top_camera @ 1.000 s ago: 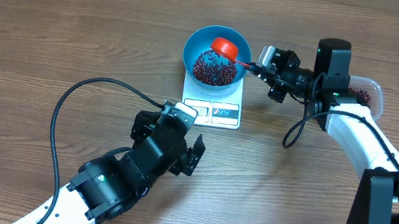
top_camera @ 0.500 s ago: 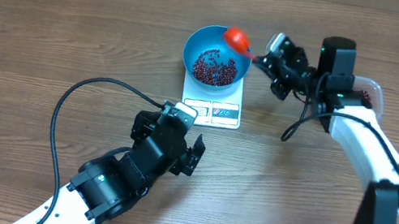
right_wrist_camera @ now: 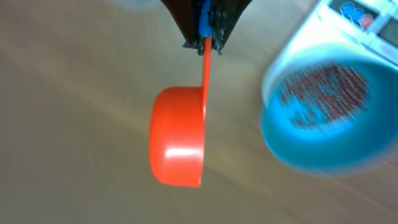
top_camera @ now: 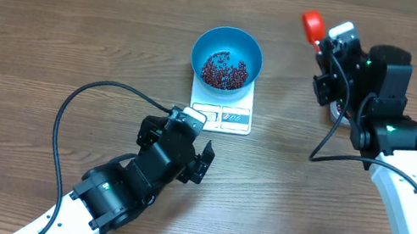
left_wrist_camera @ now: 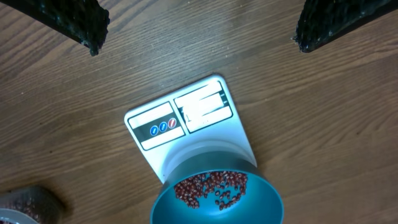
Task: Scoop item into bowl and weigh 150g on scale
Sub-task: 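Move the empty scoop back rightward to the bean tub, then lower the scoop into the bean tub with the right gripper, then drag the red scoop through the beans with the right gripper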
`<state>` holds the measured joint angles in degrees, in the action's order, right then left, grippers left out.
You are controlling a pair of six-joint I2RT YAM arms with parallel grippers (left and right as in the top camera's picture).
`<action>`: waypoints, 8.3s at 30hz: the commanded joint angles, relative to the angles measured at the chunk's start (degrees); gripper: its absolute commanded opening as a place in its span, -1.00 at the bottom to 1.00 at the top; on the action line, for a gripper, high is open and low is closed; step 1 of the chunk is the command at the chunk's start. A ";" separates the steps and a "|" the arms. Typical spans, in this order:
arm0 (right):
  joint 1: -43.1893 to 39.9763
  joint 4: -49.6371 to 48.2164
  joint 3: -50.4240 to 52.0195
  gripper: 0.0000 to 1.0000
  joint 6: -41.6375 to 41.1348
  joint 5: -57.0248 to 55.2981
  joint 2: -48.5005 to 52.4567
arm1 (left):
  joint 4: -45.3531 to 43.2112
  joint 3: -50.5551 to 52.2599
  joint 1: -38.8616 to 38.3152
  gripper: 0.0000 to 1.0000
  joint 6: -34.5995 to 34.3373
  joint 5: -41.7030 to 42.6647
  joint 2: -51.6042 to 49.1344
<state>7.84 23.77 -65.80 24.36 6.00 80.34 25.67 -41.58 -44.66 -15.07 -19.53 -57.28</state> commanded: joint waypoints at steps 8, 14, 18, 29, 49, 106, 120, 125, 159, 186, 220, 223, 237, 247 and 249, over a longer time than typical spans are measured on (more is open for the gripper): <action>-7.13 12.17 -0.70 -0.93 -8.41 -13.49 -0.68 | 0.00 0.35 -0.37 0.99 -0.81 0.07 0.28; -14.91 16.65 -0.70 -0.93 -13.51 -4.42 -0.66 | 0.02 0.35 -0.37 0.99 -0.81 0.07 0.28; -17.81 19.91 -0.66 -0.93 -13.70 1.01 -0.66 | 0.00 0.35 -0.37 0.99 -0.81 0.07 0.28; -18.03 22.69 1.11 -0.93 -13.68 1.38 1.22 | 0.02 0.35 -0.37 1.00 -0.81 0.07 0.28; -18.03 17.18 2.16 -0.69 -13.64 1.14 6.71 | 0.02 0.35 -0.37 0.99 -0.81 0.07 0.28; -18.03 14.21 2.16 -0.93 -13.64 -3.63 6.71 | 0.02 0.35 -0.37 0.99 -0.81 0.07 0.28; -18.05 13.97 2.16 -0.93 -5.03 -10.47 6.71 | 0.00 0.35 -0.37 0.99 -0.81 0.07 0.28; -18.05 14.49 2.16 -0.92 -2.84 -10.43 7.30 | 0.02 0.35 -0.37 0.99 -0.81 0.07 0.28; -26.95 15.52 2.16 -0.92 -2.86 17.46 12.39 | 0.02 0.35 -0.37 0.99 -0.81 0.07 0.28; -27.61 15.93 2.16 -0.93 -2.86 25.62 18.05 | 0.02 0.35 -0.37 0.99 -0.81 0.07 0.28; -38.62 16.83 2.16 -0.93 -3.54 41.75 18.05 | 0.02 0.35 -0.37 0.99 -0.81 0.07 0.28; -38.73 16.76 2.16 -0.93 -3.54 42.01 18.05 | 0.00 0.35 -0.37 0.99 -0.81 0.07 0.28; -40.19 15.56 2.16 -0.93 -8.44 44.48 18.05 | 0.02 0.35 -0.37 0.99 -0.81 0.07 0.28; -45.22 16.15 2.16 -0.93 -9.11 54.60 18.05 | 0.00 0.35 -0.37 0.99 -0.81 0.07 0.28; -45.92 16.15 2.16 -0.93 -10.58 55.23 18.08 | 0.00 0.35 -0.37 0.99 -0.81 0.07 0.28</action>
<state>-37.12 39.99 -64.01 15.42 56.66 98.06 25.71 -41.58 -44.66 -15.07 -19.53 -57.28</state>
